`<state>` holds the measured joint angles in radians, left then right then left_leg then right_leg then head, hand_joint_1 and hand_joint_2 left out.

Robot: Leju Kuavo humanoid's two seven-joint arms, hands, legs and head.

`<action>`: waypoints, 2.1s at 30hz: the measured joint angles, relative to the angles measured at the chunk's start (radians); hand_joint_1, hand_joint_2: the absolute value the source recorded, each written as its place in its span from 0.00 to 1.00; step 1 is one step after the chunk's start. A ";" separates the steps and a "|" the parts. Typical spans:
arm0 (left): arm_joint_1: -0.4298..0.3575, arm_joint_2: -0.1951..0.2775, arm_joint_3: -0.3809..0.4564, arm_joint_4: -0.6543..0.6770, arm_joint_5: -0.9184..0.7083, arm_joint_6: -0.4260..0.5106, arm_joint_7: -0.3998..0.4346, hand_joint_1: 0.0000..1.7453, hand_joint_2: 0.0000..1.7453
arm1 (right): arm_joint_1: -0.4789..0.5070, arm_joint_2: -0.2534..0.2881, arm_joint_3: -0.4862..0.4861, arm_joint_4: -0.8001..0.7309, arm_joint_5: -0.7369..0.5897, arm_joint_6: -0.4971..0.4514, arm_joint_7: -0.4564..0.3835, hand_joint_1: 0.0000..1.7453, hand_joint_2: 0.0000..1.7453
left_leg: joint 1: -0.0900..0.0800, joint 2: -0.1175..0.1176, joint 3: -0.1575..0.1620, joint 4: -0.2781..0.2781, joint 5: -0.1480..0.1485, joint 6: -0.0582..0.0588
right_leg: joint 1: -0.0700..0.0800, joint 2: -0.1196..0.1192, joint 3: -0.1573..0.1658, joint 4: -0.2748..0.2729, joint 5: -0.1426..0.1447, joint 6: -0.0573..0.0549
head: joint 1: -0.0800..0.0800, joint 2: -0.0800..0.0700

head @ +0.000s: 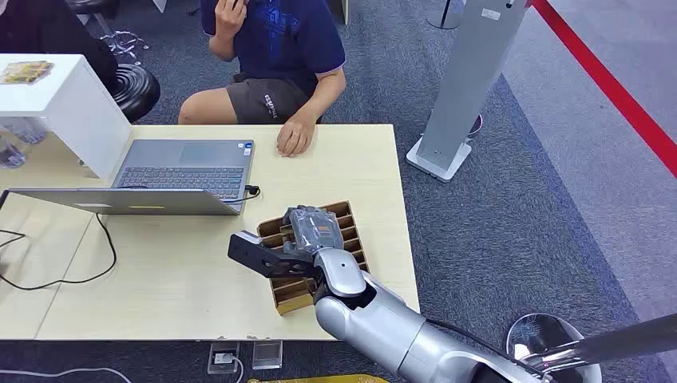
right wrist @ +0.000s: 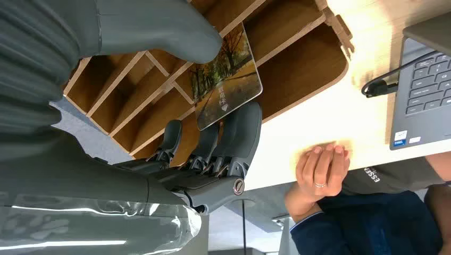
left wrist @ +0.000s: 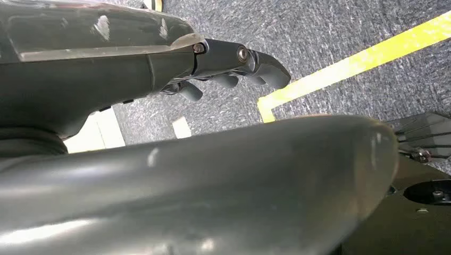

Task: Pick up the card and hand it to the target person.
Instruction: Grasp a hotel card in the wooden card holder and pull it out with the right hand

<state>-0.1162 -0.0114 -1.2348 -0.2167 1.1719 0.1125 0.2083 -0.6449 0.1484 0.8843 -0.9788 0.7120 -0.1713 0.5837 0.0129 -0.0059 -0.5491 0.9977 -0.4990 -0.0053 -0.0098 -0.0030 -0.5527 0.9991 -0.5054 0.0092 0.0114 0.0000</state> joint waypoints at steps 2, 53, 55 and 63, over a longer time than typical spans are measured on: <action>0.000 0.000 0.000 0.000 0.000 0.000 0.000 0.00 0.00 | 0.000 -0.001 0.000 0.001 0.000 -0.001 0.000 0.46 1.00 | 0.000 0.000 0.000 0.000 0.000 0.000 | 0.000 0.000 0.000 0.000 0.000 0.000 | 0.000 0.000; 0.000 0.000 0.000 0.000 0.022 0.022 -0.019 0.00 0.00 | -0.002 -0.001 0.004 0.022 -0.021 -0.019 -0.029 0.96 1.00 | 0.000 0.000 0.001 0.000 0.000 0.000 | 0.000 0.000 0.001 0.000 0.000 0.000 | 0.001 0.000; 0.000 0.000 0.001 0.000 0.024 0.022 -0.018 0.00 0.00 | -0.003 -0.002 0.004 0.014 -0.020 -0.022 -0.030 0.96 1.00 | 0.000 0.000 0.001 0.000 0.000 0.000 | 0.000 0.000 0.001 0.000 0.000 0.000 | 0.001 0.000; 0.001 0.001 0.009 0.000 0.031 0.023 -0.017 0.00 0.00 | -0.013 -0.030 0.002 -0.103 -0.004 -0.022 -0.013 0.96 1.00 | 0.000 0.000 0.000 0.000 0.000 0.000 | 0.000 0.000 0.000 0.000 0.000 0.000 | 0.000 0.000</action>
<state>-0.1155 -0.0105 -1.2254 -0.2167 1.2033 0.1354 0.1908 -0.6583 0.1180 0.8866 -1.0822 0.7079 -0.1929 0.5709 0.0129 -0.0056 -0.5488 0.9977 -0.4989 -0.0054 -0.0099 -0.0030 -0.5525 0.9990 -0.5053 0.0092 0.0117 -0.0003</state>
